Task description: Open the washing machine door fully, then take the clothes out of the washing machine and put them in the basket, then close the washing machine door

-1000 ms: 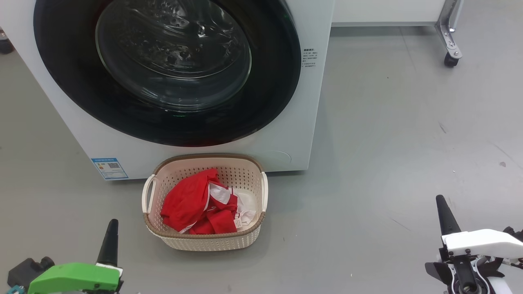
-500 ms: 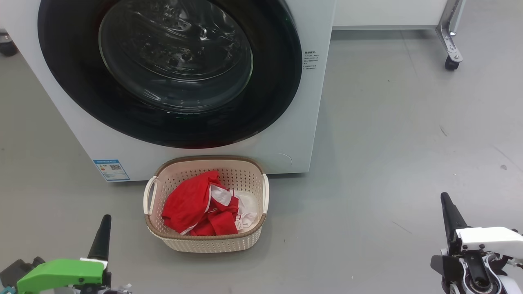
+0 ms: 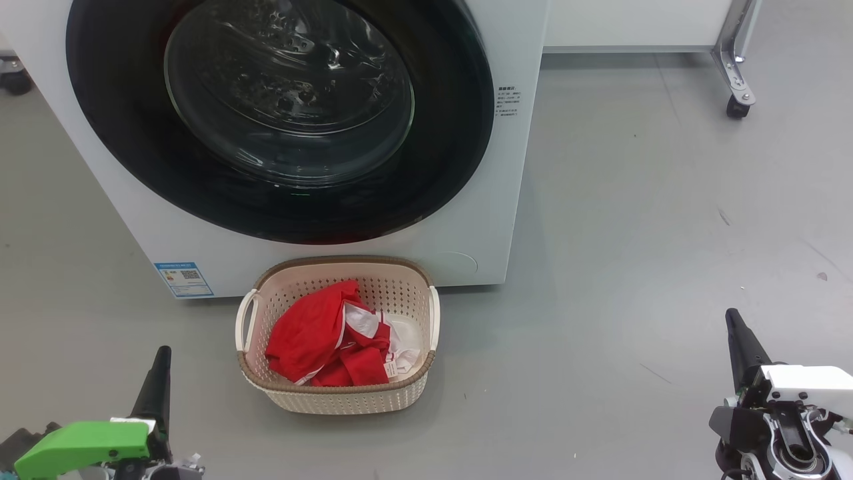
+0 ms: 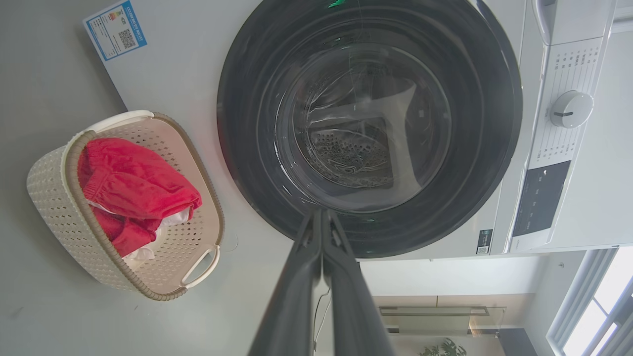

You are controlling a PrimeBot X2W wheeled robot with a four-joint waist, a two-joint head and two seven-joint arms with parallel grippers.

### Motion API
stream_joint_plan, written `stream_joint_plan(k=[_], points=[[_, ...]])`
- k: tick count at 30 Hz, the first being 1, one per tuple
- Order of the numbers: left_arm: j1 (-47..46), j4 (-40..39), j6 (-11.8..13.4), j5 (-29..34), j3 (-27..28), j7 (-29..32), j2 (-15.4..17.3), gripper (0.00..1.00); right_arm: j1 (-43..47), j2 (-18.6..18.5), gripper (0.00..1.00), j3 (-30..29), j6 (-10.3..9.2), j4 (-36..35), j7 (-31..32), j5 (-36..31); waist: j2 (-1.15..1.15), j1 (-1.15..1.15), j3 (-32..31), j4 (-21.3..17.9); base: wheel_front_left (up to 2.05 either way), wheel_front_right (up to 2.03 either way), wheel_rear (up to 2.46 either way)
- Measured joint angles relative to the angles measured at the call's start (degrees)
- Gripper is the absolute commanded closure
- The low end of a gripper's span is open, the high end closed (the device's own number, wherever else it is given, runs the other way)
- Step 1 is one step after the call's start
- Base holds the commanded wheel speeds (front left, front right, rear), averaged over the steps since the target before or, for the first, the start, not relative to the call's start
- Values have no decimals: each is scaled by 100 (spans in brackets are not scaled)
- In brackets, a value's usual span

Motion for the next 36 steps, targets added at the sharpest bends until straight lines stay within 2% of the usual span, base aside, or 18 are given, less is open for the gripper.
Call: stream_joint_plan(k=[36], points=[[-59,92,-10,-15,14,2,0,100,-69,0,100,-20,7,90,15,0,0,0,-5,0,0,0,0]])
